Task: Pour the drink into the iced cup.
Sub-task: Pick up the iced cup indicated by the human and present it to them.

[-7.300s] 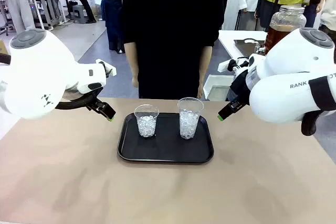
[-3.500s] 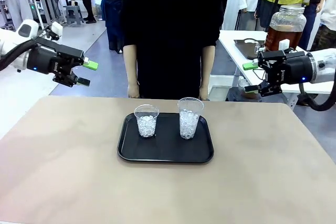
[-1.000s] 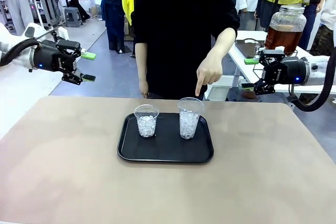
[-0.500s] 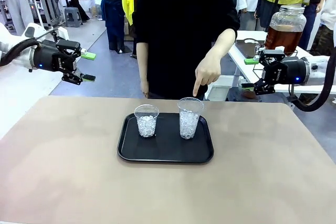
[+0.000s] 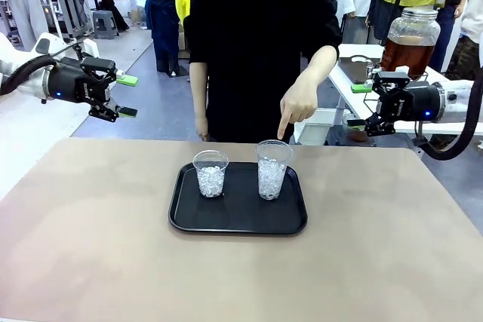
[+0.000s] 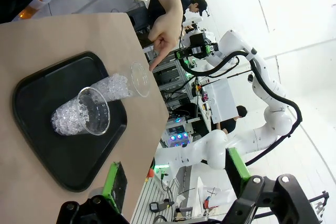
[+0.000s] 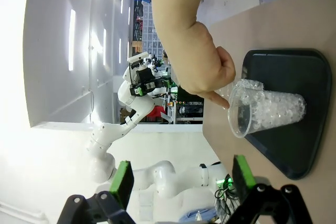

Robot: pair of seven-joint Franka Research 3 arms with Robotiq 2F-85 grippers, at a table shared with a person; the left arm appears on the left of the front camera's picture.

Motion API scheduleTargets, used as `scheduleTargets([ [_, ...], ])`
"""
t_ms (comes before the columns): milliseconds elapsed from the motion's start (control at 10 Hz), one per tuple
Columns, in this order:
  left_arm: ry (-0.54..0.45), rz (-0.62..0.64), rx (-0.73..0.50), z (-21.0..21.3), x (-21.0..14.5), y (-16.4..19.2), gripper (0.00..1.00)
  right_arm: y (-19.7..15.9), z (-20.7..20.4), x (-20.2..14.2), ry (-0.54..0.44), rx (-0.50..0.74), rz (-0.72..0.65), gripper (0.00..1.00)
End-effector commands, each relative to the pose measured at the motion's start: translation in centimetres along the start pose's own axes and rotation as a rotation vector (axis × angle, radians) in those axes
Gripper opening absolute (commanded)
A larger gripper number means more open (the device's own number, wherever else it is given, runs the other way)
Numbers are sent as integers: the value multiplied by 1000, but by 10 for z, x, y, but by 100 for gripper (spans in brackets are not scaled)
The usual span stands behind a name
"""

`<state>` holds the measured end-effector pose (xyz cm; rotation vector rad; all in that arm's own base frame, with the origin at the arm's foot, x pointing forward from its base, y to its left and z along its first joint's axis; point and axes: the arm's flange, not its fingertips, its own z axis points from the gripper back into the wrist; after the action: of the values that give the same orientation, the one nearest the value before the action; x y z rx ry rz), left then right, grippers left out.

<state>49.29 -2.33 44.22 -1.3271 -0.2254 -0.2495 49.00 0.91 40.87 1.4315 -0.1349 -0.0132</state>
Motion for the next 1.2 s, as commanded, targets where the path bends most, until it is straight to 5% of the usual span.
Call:
scheduleTargets([
  [0, -1, -9, -1, 0, 0, -1, 100, 3, 0, -6, -1, -5, 192, 100],
  [500, -1, -9, -1, 0, 0, -1, 100, -13, -3, -29, -19, 1, 757, 100],
  [1100, -1, -9, -1, 0, 0, -1, 100, -16, -4, -27, 2, 8, 789, 100],
])
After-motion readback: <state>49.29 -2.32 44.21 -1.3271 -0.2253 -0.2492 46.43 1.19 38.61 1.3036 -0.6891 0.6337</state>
